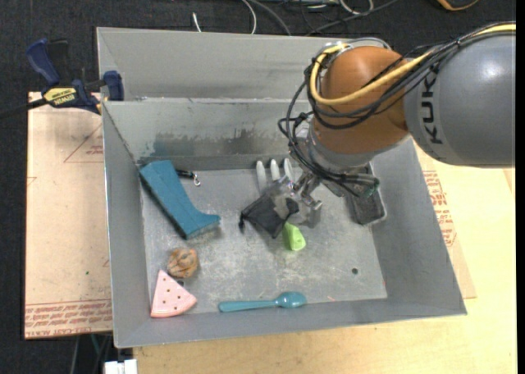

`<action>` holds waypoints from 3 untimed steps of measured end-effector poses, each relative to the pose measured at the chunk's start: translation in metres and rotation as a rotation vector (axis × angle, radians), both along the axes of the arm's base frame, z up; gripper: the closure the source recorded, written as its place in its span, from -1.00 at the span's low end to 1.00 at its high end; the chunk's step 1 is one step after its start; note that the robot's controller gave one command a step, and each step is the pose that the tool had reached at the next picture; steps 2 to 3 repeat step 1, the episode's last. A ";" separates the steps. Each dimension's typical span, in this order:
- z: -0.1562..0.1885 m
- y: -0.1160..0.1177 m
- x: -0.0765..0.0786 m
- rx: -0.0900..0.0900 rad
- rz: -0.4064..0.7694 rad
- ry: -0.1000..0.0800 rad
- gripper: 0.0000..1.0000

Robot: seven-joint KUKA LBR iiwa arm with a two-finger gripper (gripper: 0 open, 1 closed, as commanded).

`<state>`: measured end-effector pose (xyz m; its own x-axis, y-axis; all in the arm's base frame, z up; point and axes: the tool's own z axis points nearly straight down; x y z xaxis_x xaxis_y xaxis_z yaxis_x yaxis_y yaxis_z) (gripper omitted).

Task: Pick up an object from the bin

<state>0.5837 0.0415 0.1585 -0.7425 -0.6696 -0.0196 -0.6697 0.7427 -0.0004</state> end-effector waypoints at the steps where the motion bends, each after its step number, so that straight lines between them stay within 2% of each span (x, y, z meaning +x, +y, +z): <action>1: 0.069 0.003 0.002 0.001 -0.047 0.002 1.00; 3: 0.069 0.003 0.002 0.001 -0.047 0.002 1.00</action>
Offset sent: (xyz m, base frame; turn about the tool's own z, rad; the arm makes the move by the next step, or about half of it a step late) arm -0.0124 0.0060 0.1674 -0.0239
